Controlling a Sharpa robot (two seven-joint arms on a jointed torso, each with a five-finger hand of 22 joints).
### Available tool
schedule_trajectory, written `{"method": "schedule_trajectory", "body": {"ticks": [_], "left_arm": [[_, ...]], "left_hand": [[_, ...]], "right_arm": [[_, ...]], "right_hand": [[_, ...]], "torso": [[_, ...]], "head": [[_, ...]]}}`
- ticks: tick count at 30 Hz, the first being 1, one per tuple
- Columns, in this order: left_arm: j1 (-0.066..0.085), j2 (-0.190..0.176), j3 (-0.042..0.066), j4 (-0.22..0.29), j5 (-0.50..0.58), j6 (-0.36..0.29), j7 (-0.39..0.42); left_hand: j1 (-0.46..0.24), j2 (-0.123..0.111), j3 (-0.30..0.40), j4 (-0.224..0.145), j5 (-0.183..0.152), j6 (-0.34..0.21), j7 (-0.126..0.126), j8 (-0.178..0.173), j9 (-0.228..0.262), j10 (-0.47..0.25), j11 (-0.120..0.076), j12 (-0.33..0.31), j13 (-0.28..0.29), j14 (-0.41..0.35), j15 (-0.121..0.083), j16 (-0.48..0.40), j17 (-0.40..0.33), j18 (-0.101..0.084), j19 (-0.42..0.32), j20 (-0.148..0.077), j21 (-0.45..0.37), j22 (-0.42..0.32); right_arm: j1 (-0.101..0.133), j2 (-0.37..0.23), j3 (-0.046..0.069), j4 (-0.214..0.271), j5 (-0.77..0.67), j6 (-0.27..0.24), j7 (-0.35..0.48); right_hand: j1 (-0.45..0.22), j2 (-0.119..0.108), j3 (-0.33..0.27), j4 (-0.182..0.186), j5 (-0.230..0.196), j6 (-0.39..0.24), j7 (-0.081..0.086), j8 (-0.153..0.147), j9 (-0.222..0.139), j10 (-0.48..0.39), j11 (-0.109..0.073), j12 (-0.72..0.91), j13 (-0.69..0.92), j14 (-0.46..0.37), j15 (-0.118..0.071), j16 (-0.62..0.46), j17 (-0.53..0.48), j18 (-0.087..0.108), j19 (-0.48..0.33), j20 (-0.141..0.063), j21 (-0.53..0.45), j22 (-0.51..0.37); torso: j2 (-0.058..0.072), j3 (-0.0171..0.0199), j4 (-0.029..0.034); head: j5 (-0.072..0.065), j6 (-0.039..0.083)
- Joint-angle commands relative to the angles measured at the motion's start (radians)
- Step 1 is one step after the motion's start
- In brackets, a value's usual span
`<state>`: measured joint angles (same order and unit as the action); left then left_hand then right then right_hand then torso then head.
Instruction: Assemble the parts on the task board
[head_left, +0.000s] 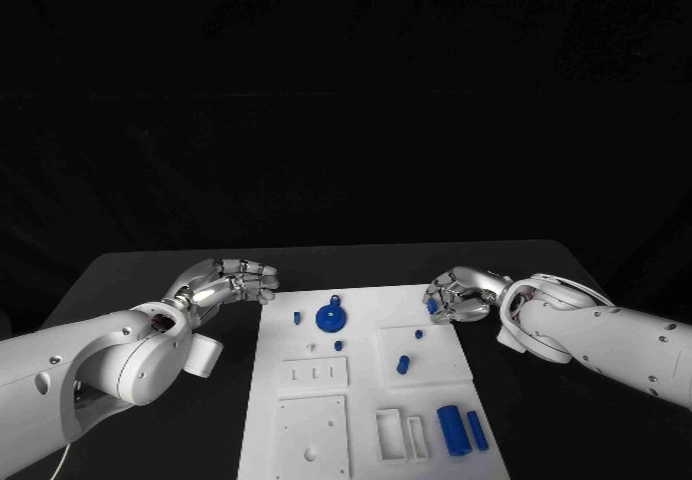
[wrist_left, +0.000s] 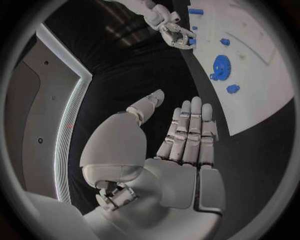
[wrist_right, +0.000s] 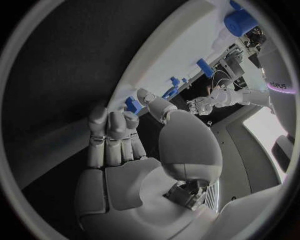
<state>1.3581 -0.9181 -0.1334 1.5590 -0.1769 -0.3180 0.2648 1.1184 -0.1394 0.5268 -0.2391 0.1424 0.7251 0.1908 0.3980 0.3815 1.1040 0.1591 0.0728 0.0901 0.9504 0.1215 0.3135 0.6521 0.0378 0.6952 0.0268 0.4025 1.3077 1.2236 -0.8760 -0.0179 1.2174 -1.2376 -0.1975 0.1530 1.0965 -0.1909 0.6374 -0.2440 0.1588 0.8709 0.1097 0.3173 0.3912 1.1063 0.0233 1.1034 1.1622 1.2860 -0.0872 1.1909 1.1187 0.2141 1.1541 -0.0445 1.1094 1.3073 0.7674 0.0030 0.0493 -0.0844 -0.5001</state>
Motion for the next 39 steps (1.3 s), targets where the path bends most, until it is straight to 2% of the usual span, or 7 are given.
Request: {"method": "schedule_trajectory", "body": {"ticks": [1,9,14,18,39], "left_arm": [[0.001,0.001,0.001,0.001,-0.004,0.014,0.008],[0.001,0.001,0.001,0.002,-0.004,0.014,0.008],[0.001,0.002,0.001,0.001,-0.004,0.014,0.008],[0.001,0.002,0.001,0.001,-0.004,0.014,0.008],[0.001,0.002,0.001,0.001,-0.004,0.013,0.007]], "left_hand": [[-0.009,0.0,0.001,-0.004,-0.003,0.004,0.01,-0.004,0.001,-0.004,0.002,-0.004,-0.002,0.001,0.005,-0.007,0.001,0.009,-0.009,0.0,0.006,0.02],[-0.009,0.0,0.001,-0.004,-0.003,0.004,0.01,-0.004,0.001,-0.004,0.002,-0.004,-0.002,0.001,0.005,-0.007,0.002,0.009,-0.009,0.0,0.006,0.02],[-0.009,0.001,0.001,-0.004,-0.003,0.004,0.01,-0.004,0.002,-0.004,0.002,-0.004,-0.002,0.001,0.005,-0.007,0.002,0.009,-0.009,0.0,0.006,0.02],[-0.009,0.001,0.001,-0.004,-0.003,0.005,0.01,-0.004,0.002,-0.004,0.002,-0.004,-0.002,0.001,0.005,-0.007,0.002,0.009,-0.009,0.0,0.006,0.02],[-0.009,0.002,0.002,-0.004,-0.003,0.005,0.01,-0.004,0.003,-0.004,0.001,-0.004,-0.002,0.002,0.005,-0.007,0.002,0.008,-0.01,0.0,0.006,0.02]], "right_arm": [[-0.003,0.001,-0.001,-0.002,-0.007,0.006,-0.003],[-0.003,0.001,-0.001,-0.002,-0.007,0.009,-0.003],[-0.003,0.001,-0.001,-0.005,-0.007,0.013,-0.002],[-0.003,0.001,-0.001,-0.006,-0.008,0.014,-0.002],[-0.003,0.003,-0.001,-0.008,-0.015,-0.005,-0.005]], "right_hand": [[-0.003,0.002,-0.006,0.0,0.005,0.024,0.031,-0.004,-0.001,0.001,0.004,0.003,-0.001,0.0,0.006,-0.003,0.001,0.048,0.001,-0.005,0.003,0.016],[-0.002,0.016,-0.001,0.006,-0.01,0.034,0.029,0.0,0.001,0.003,0.002,0.004,-0.003,0.001,0.004,-0.003,0.001,0.048,0.003,-0.005,0.002,0.015],[0.008,0.026,0.034,0.023,-0.074,0.049,0.023,0.005,0.002,0.004,-0.003,0.003,-0.005,0.001,-0.001,-0.004,0.001,0.048,0.003,-0.005,-0.001,0.014],[0.011,0.028,0.052,0.032,-0.094,0.056,0.021,0.007,0.002,0.005,-0.005,0.004,-0.006,0.002,-0.003,-0.004,0.001,0.048,0.004,-0.004,-0.001,0.015],[0.016,0.033,0.1,0.056,-0.108,0.085,0.012,0.02,0.008,0.011,-0.014,0.005,-0.009,0.005,-0.011,-0.003,0.002,0.048,0.008,-0.006,0.002,0.017]], "torso": [[0.0,0.0001,-0.0005],[0.0,0.0,0.0004],[0.0,0.0,0.0001],[0.0,-0.0001,0.0004],[0.0,0.0,0.0001]], "head": [[0.0,0.0],[0.0,-0.001],[0.0,0.0],[0.0,-0.001],[-0.001,-0.001]]}}
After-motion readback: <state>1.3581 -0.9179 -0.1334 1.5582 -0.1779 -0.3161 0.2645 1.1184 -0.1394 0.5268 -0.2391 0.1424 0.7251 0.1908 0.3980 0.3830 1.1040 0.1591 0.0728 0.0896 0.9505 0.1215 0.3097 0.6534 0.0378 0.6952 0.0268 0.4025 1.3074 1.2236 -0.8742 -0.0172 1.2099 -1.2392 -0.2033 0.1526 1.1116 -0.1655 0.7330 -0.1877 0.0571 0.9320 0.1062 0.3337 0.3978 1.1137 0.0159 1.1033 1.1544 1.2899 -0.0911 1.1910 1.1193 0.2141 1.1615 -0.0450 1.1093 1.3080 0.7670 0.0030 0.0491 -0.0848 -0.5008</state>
